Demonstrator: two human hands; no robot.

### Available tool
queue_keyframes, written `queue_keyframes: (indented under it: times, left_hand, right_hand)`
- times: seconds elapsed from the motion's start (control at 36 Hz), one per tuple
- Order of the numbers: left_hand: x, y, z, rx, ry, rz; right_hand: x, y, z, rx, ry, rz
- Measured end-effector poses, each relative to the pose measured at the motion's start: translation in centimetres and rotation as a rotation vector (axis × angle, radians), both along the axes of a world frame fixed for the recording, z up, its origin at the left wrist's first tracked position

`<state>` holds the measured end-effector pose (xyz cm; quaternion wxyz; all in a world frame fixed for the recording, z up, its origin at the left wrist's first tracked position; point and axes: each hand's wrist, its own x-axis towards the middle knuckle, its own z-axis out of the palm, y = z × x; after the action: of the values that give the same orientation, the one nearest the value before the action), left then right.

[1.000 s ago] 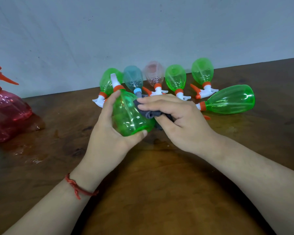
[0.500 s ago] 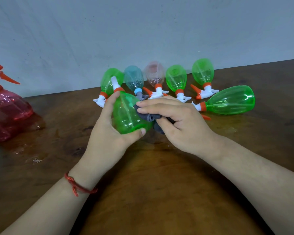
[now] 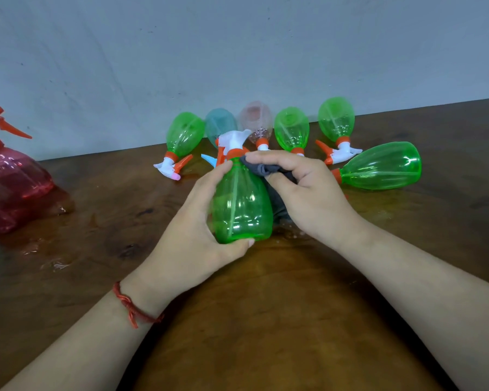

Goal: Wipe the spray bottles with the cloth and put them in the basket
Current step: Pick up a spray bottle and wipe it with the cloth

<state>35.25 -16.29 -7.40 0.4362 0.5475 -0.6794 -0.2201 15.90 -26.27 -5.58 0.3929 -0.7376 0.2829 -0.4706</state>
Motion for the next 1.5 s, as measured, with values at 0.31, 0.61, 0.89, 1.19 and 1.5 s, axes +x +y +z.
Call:
queue_keyframes:
  times: [0.31, 0.61, 0.89, 1.19, 1.5]
  left_hand:
    - [-0.3, 0.1, 0.7, -0.089, -0.127, 0.123]
    - [1.8, -1.1, 0.4, -0.043, 0.303, 0.251]
    - [1.5, -0.6, 0.6, -0.078, 0.155, 0.216]
    - [0.0, 0.1, 0.5, -0.011, 0.137, -0.035]
    - [0.0, 0.1, 0.5, -0.007, 0.018, -0.013]
  right_hand:
    - [0.3, 1.0, -0.3, -0.314, 0.117, -0.061]
    - [0.6, 2.3, -0.2, -0.487, 0.223, 0.047]
    - [0.4, 2.0, -0.1, -0.466, 0.204, 0.011]
    - [-0.2, 0.2, 0.9, -0.071, -0.016, 0.017]
    - [-0.1, 0.4, 0.5, -0.276, 0.083, -0.041]
